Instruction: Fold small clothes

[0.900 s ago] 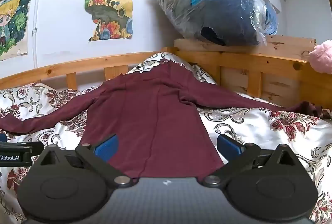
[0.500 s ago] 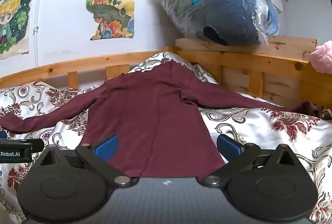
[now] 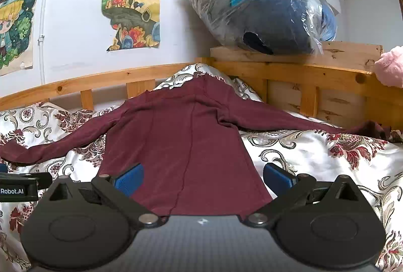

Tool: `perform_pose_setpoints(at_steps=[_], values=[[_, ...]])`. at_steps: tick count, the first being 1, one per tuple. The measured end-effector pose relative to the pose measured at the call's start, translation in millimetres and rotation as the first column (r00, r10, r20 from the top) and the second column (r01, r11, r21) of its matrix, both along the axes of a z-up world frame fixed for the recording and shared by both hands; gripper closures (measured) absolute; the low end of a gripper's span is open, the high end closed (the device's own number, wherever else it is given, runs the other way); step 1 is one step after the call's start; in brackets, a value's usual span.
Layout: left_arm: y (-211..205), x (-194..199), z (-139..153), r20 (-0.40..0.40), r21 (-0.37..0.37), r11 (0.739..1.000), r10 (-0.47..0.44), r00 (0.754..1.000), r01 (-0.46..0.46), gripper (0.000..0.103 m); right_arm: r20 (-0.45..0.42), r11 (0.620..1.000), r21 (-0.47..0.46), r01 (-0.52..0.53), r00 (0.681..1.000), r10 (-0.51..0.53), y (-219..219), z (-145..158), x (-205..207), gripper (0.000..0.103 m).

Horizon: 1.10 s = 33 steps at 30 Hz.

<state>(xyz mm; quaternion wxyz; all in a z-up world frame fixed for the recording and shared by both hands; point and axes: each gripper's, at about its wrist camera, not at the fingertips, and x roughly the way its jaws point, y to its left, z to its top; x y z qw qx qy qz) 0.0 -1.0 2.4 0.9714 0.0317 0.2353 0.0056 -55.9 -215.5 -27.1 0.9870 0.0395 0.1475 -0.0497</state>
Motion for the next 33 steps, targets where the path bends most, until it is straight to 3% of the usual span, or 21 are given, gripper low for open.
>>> perform_pose_setpoints(at_steps=[33], values=[[-0.7,-2.8,2.6,0.009,0.009,1.0,-0.005,1.0,0.005,0.001,0.009,1.0,0.015,0.003,1.0,-0.004,-2.8,1.0,-1.3,0.0]])
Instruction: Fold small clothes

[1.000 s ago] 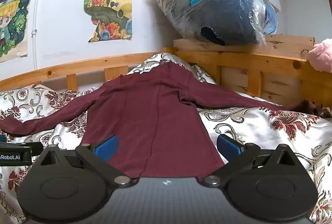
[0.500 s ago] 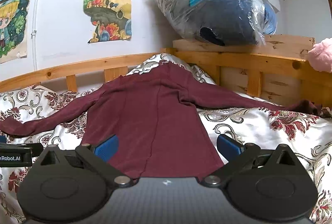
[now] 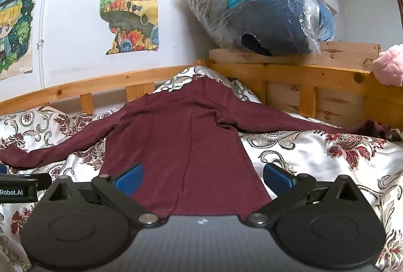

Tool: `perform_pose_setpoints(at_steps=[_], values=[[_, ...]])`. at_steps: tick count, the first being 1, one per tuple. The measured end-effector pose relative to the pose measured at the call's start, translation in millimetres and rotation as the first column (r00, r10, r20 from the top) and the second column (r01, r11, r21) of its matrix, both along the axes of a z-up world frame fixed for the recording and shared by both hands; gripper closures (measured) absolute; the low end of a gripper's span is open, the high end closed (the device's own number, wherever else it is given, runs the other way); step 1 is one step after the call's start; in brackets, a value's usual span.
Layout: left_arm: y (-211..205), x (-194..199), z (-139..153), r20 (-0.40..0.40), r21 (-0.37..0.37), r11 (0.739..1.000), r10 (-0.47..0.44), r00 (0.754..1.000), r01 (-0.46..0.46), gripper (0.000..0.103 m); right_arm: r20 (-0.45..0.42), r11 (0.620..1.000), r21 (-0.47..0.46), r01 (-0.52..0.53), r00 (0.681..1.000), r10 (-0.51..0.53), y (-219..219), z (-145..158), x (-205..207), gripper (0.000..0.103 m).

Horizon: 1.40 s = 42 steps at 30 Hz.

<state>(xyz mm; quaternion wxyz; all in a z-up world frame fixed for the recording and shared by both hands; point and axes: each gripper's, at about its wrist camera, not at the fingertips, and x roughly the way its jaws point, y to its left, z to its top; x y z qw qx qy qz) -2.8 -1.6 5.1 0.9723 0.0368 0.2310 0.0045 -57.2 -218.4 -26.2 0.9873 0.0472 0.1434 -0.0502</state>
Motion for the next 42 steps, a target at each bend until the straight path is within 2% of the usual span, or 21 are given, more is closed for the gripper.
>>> perform_pose_setpoints(at_steps=[37,42], values=[[-3.8,1.9,1.2,-0.017,0.017,1.0,-0.005,1.0,0.005,0.001,0.001,1.0,0.017,0.002,1.0,-0.002,-2.0,-0.4,-0.7,0.0],[-7.6,4.1,-3.2,-0.041,0.052,0.999,0.0,0.999,0.002,0.001,-0.008,0.999,0.044,0.014,1.0,-0.013,-4.7,-1.5,0.4,0.0]])
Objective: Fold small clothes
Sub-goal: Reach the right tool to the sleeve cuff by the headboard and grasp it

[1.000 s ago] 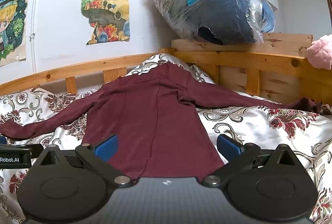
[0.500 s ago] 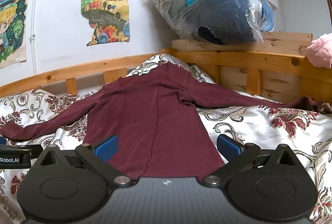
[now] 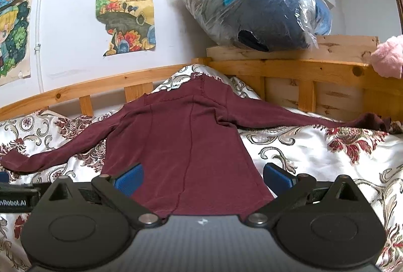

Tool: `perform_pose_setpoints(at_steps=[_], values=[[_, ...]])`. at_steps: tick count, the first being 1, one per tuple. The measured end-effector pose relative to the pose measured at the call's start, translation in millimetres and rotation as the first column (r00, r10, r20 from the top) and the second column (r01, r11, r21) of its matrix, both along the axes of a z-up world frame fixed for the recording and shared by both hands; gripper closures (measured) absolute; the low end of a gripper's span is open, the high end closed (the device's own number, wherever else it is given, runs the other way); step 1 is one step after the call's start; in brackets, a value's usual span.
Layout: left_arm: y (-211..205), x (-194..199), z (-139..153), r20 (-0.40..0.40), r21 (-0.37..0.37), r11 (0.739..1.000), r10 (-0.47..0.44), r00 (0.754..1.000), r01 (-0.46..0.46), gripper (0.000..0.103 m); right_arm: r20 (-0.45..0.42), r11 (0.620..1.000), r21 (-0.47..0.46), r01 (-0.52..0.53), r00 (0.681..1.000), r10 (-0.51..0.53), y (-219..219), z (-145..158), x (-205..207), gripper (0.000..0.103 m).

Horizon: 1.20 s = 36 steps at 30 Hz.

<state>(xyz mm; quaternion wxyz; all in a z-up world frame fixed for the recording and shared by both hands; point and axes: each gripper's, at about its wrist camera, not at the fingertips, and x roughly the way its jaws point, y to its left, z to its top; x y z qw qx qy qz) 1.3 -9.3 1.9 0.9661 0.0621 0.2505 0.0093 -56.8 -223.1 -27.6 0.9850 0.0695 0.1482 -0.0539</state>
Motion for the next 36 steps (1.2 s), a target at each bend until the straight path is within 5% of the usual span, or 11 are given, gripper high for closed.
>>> perform_pose_setpoints(at_steps=[9,14,18,22,25,29,36], values=[[-13,24,4,-0.061,0.002,0.999,-0.046,0.997,0.047,0.001,-0.067,0.984,0.162,0.071,0.996,-0.061,-39,-2,16,0.0],[-38,48,17,-0.069,0.038,0.99,-0.131,0.989,0.134,0.001,-0.018,0.988,0.106,0.113,0.994,-0.112,-60,14,26,0.0],[-57,73,33,-0.065,0.066,0.981,-0.177,0.982,0.181,0.001,-0.066,0.994,0.011,0.105,0.992,-0.104,-82,22,39,0.0],[-76,96,42,-0.052,0.109,0.973,-0.198,0.979,0.202,0.001,-0.058,0.965,-0.039,0.258,0.964,-0.26,-105,24,39,0.0],[-89,113,40,-0.063,0.083,0.975,-0.204,0.977,0.208,0.001,-0.04,0.925,0.075,0.372,0.928,-0.37,-136,23,37,0.0],[-109,131,27,-0.074,0.043,0.976,-0.208,0.975,0.211,0.001,-0.027,0.891,0.242,0.385,0.92,-0.39,-182,15,45,0.0],[-132,132,6,-0.124,0.021,0.965,-0.257,0.959,0.261,0.001,-0.034,0.877,0.23,0.423,0.904,-0.427,-224,6,95,0.0]])
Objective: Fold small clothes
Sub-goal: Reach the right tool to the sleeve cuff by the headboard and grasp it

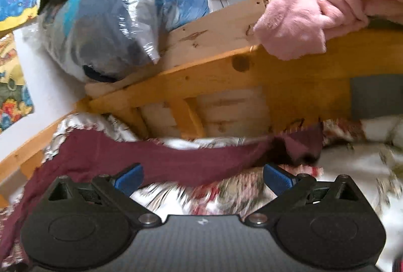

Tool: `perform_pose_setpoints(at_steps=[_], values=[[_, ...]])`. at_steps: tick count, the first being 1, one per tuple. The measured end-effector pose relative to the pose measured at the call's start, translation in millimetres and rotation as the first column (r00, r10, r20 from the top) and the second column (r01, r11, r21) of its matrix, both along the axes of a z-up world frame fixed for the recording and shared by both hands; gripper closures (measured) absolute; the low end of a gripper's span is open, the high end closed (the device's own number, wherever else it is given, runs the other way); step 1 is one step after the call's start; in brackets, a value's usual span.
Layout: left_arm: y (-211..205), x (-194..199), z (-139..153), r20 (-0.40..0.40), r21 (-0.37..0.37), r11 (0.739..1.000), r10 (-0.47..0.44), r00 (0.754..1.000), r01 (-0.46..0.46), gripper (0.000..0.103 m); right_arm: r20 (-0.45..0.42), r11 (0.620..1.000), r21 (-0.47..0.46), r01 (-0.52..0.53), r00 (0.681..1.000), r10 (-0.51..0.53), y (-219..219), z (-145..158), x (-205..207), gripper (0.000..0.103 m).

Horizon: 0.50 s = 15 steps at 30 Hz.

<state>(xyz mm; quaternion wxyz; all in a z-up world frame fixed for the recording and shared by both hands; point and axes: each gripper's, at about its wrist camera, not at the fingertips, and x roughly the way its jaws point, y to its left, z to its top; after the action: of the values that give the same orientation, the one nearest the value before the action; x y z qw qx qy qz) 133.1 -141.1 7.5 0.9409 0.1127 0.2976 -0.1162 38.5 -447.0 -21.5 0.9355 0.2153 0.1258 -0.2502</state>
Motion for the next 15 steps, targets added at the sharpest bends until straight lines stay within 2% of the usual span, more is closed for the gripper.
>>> perform_pose_setpoints(at_steps=[4,9,15], values=[[-5,-10,-7,-0.014,-0.006,0.999,-0.041,0.999,0.041,0.001,-0.021,0.993,0.101,0.065,0.998,-0.063,-14,-18,6,0.0],[-6,-19,-10,0.011,0.023,0.999,-0.049,0.999,0.049,0.001,-0.073,0.996,0.01,0.092,0.993,-0.091,-2,-23,16,0.0],[0,-17,-8,-0.018,-0.001,1.0,0.0,1.0,0.0,0.001,-0.056,0.993,0.023,0.119,0.991,-0.118,0,-26,15,0.0]])
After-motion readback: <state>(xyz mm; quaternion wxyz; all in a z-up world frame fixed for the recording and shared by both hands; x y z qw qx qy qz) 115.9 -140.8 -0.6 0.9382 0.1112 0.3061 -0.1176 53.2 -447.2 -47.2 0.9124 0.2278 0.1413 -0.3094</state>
